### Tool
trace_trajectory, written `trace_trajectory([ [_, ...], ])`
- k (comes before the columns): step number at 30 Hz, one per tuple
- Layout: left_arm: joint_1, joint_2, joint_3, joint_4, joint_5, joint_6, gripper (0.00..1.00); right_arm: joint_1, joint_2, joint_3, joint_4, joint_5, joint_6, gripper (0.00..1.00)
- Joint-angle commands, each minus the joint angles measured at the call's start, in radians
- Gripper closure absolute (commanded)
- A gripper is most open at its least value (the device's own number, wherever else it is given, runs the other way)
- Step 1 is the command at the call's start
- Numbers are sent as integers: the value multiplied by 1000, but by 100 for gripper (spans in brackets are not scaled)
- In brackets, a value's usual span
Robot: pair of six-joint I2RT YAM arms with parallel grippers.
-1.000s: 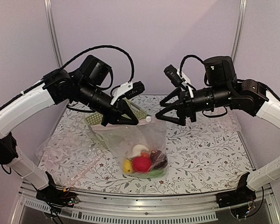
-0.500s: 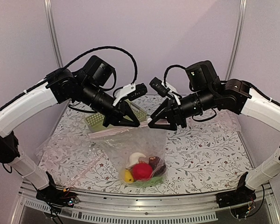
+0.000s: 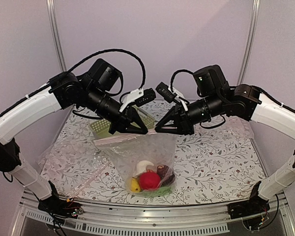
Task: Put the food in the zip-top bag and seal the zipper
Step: Zip the zipper on the zipper food storage bag.
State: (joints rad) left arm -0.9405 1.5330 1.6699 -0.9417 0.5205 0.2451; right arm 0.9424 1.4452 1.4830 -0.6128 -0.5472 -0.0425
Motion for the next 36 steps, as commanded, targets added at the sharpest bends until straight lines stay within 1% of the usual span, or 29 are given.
trace_trajectory([
  [1,-14,2,22,-5,6,16,100,6,15,-11,7,-19,6,84],
  [3,-14,1,21,-3,6,16,100,5,15,-11,7,-19,6,89],
  [5,-14,-1,20,-5,2,17,100,6,13,-13,9,-16,7,98],
  [6,-14,-2,18,-5,-2,18,100,5,11,-15,9,-14,6,100],
  [21,-13,-37,-4,-29,-88,33,100,-1,-88,-68,-11,59,4,100],
  [36,-11,-53,-10,-37,-132,38,100,-10,-147,-87,-51,95,3,100],
])
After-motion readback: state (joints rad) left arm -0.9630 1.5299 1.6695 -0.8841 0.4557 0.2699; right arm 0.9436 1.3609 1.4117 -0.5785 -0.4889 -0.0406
